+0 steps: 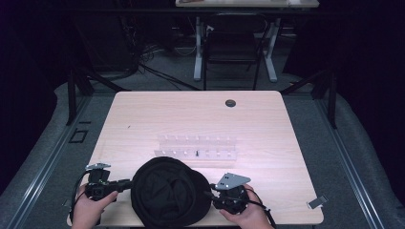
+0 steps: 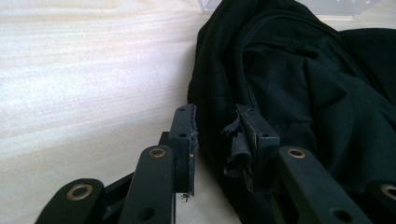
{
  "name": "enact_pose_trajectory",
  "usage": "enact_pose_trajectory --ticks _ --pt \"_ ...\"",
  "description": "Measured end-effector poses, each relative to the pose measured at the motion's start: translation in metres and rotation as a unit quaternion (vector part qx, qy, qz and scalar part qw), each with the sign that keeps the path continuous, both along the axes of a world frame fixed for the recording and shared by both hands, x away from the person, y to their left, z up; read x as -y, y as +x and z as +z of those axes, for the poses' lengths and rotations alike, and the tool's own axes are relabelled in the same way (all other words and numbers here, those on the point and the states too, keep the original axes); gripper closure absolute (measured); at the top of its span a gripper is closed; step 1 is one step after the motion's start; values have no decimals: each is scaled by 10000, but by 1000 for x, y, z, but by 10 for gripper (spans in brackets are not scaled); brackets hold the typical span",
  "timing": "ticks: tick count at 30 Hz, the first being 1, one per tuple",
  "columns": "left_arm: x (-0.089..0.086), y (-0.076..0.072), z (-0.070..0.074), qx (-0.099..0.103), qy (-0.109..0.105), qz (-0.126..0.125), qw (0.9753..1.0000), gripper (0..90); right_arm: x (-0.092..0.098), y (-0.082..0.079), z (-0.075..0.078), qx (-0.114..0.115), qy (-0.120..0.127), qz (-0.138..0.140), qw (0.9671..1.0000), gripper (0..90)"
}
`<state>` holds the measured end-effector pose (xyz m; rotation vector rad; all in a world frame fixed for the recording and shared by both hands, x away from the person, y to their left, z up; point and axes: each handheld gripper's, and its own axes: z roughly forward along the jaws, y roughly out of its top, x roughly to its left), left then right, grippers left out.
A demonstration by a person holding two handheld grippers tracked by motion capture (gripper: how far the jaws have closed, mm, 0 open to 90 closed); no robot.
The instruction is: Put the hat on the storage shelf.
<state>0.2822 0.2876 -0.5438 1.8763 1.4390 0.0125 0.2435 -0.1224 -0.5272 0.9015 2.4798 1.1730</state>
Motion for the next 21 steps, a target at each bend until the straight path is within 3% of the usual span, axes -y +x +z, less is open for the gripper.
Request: enact_pose_trajectory --ticks 8,17,21 --pt "0 1 2 -64 -73 -8 10000 654 3 6 -3 111 0 -133 9999 670" --pt "4 10 7 -410 31 -77 9991 618 4 7 -4 112 1 -139 9998 669" --pt "7 16 7 -692 204 -225 9971 608 4 7 -4 110 19 -142 9998 668"
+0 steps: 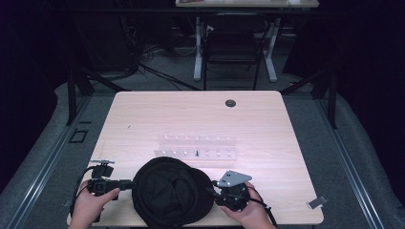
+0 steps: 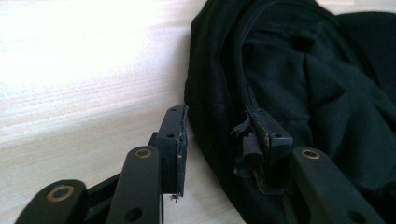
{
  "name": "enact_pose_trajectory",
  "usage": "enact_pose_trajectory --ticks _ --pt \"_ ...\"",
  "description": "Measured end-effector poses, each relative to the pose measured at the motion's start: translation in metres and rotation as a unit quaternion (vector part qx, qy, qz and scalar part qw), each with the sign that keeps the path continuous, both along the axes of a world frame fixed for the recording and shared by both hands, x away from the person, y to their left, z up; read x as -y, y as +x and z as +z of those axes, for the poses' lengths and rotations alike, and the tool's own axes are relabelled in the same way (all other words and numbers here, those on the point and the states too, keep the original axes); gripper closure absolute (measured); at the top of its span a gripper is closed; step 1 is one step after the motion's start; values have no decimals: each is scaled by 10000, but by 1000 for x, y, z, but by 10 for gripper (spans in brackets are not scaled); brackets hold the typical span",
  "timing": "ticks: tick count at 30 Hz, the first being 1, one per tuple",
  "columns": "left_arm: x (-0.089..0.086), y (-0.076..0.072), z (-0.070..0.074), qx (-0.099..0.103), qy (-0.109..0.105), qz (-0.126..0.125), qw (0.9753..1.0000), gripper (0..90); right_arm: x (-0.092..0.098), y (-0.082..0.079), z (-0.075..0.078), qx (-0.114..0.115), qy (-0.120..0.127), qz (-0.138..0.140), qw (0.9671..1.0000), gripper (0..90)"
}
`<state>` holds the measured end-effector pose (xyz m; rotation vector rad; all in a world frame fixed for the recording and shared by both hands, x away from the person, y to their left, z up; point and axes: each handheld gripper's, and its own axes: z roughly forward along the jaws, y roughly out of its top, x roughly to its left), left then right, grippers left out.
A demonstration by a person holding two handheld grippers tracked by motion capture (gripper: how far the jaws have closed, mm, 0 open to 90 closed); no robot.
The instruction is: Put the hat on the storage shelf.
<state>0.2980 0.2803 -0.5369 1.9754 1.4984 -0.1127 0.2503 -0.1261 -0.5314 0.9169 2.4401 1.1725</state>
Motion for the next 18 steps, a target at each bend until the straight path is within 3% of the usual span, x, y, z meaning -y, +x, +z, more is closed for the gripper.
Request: enact_pose_trajectory --ticks 3,18 --pt "0 8 -2 -273 52 -79 9996 603 0 0 0 1 24 15 10000 667" --pt "8 29 4 -987 275 -282 9943 635 2 1 -2 4 51 30 10000 667"
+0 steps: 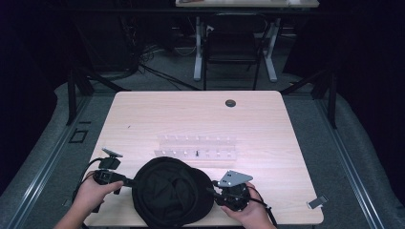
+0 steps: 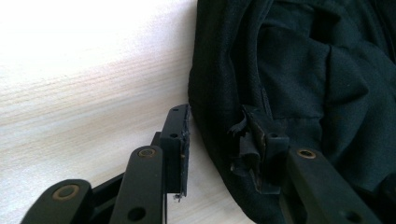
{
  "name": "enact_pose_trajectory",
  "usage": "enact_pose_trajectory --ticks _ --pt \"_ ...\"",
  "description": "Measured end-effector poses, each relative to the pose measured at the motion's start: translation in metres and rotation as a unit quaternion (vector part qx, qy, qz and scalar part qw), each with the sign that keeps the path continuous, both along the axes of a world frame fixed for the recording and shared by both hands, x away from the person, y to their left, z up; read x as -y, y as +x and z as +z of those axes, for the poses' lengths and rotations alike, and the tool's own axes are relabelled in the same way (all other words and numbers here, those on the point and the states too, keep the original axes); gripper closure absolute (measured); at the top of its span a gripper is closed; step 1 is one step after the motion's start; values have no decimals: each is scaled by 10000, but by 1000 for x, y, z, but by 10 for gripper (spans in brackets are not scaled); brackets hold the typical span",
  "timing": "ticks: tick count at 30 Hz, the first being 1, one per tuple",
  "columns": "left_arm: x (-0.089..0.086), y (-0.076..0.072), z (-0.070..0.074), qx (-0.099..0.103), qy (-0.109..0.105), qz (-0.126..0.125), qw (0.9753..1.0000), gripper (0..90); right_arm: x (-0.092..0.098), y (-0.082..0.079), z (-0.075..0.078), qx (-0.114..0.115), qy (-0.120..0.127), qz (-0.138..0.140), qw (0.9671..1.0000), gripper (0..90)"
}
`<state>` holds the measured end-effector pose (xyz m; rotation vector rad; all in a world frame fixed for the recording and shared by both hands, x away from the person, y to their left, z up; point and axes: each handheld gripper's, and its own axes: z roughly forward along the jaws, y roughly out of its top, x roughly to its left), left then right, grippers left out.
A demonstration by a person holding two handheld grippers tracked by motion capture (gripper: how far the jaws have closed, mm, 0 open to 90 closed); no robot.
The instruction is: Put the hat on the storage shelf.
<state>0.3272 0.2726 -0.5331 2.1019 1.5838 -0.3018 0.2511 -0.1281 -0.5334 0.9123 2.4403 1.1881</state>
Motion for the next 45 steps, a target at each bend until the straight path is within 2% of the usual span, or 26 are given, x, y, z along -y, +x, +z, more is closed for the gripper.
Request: enact_pose_trajectory --ticks 7,16,28,31,35,41,45 --pt "5 5 -4 -180 202 -88 9996 654 1 0 -1 3 52 -15 10000 667" --pt "6 5 -10 -337 -28 38 9994 722 1 0 -2 33 78 -61 9999 665" --pt "10 5 -4 -430 -4 67 9991 843 1 0 -3 63 120 -81 9999 664" --pt "9 5 0 -388 -68 81 9992 850 2 -1 -3 65 110 -70 9999 663" --pt "7 5 5 -425 -213 120 9988 853 3 -1 -3 27 87 -80 9999 660" --pt "6 4 13 -458 -293 105 9985 855 4 -1 -2 -8 73 -89 9999 651" --pt "5 3 20 -475 -447 172 9977 856 6 -2 0 9 57 -130 9999 647"
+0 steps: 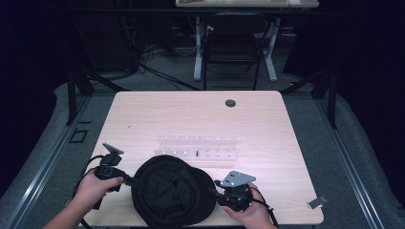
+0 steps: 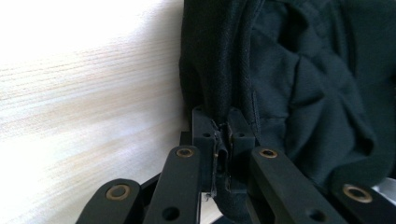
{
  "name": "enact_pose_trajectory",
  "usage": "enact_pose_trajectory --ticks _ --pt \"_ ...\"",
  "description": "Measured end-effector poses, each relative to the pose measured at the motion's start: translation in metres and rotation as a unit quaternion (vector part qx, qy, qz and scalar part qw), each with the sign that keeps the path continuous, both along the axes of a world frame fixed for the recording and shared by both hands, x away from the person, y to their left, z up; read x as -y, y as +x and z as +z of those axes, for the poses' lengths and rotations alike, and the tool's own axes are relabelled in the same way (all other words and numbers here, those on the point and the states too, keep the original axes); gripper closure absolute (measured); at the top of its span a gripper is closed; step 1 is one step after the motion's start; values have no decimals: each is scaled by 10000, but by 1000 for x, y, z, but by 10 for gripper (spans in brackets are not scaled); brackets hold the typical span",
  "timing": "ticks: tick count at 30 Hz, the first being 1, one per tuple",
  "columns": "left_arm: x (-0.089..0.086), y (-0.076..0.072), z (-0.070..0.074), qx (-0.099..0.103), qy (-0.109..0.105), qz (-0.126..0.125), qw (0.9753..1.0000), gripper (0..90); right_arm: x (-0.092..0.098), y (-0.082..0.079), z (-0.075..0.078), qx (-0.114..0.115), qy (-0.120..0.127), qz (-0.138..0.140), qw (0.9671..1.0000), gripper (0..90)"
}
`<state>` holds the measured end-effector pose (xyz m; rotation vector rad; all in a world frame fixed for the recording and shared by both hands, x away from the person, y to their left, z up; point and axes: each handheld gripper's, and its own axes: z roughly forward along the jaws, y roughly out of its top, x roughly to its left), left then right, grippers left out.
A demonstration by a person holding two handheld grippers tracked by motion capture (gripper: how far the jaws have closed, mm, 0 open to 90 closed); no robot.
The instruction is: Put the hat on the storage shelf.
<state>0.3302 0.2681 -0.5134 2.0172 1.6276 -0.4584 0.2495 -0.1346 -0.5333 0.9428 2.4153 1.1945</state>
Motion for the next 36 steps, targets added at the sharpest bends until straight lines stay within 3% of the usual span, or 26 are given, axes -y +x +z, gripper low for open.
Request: enact_pose_trajectory --ticks 9,14,25,28,36 --pt "-6 -2 16 -122 -604 121 9980 859 9 1 3 -30 56 -127 9999 638" --pt "-6 -2 24 -212 -730 51 9971 858 14 3 3 -52 95 -193 9998 634" --pt "-5 -1 42 -186 -962 89 9951 858 27 6 6 -92 163 -399 9990 628" --pt "-7 -1 48 -370 -1176 245 9921 859 31 7 7 -101 157 -431 9989 626" --pt "-5 -2 63 -364 -1496 379 9873 859 38 8 9 -120 253 -562 9980 620"
